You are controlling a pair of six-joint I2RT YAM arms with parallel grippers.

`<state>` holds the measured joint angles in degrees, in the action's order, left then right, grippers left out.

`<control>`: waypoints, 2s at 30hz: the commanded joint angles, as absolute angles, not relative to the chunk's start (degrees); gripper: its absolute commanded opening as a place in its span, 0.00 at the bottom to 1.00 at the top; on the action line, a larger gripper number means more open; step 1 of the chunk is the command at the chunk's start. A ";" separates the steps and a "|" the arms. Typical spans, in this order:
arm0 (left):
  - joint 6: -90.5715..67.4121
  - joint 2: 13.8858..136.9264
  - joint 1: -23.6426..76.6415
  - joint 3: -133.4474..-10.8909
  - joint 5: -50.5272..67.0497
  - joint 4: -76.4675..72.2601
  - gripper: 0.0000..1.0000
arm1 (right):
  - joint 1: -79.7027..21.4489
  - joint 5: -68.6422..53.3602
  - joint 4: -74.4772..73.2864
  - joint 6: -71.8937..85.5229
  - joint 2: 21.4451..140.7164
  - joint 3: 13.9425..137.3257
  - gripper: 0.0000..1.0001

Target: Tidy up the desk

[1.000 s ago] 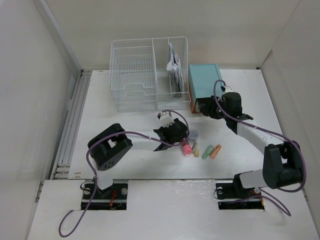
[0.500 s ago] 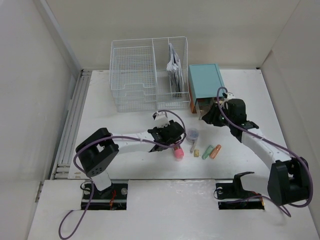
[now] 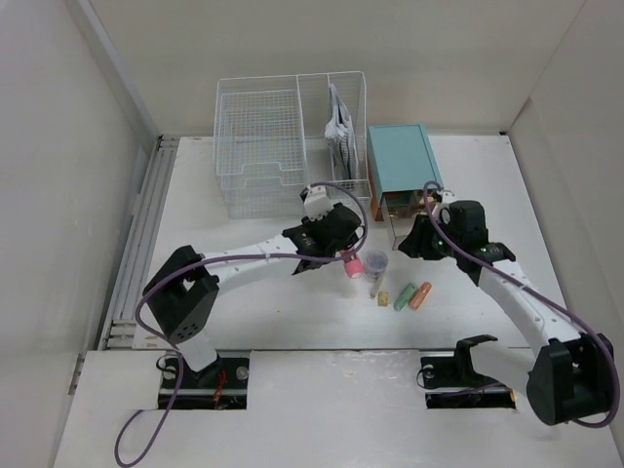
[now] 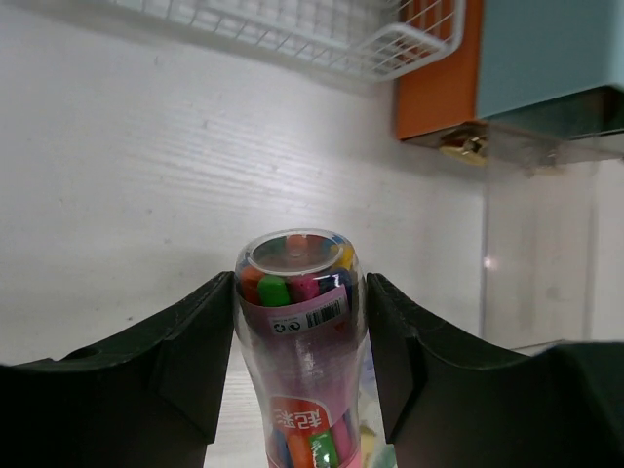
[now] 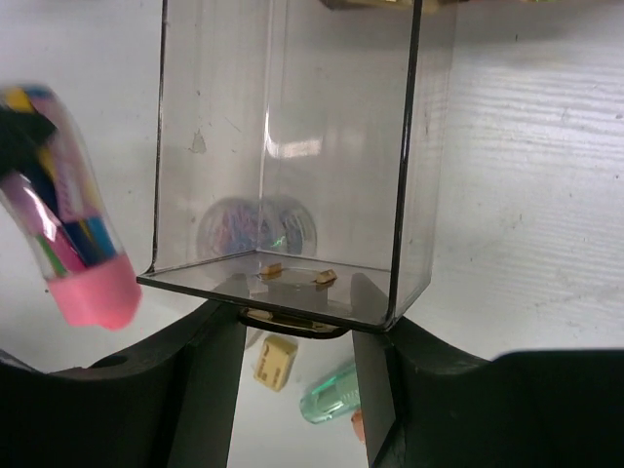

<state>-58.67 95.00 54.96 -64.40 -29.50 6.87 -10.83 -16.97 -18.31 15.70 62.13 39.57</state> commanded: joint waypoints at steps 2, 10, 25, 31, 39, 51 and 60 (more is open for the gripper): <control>-53.63 93.69 52.83 -72.23 -29.18 6.33 0.19 | -10.02 -18.98 -24.42 9.15 60.12 42.53 0.30; -49.22 96.50 50.54 -85.33 -26.55 9.57 0.19 | -10.02 -22.76 -25.14 6.86 57.31 43.07 0.90; -42.46 111.96 50.01 -110.63 -19.42 15.21 0.19 | -9.49 -18.20 -33.65 5.28 48.17 49.04 0.52; -41.84 117.68 50.01 -117.33 -18.29 17.14 0.19 | -8.88 -13.63 -36.65 5.27 46.06 52.73 0.19; -40.70 118.83 50.54 -117.86 -15.21 16.52 0.18 | -2.74 -14.59 -33.58 6.68 45.53 51.50 0.12; -39.02 120.94 52.91 -117.86 -13.54 16.52 0.20 | 2.19 -19.60 -32.52 7.21 46.58 50.36 0.12; -38.50 122.87 53.44 -119.97 -13.54 17.75 0.52 | 3.25 -21.27 -32.00 7.21 45.53 49.31 0.17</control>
<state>-39.18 124.38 53.30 -116.42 -13.50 19.00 2.59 -19.97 -35.11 6.90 46.72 49.74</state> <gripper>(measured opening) 0.508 0.173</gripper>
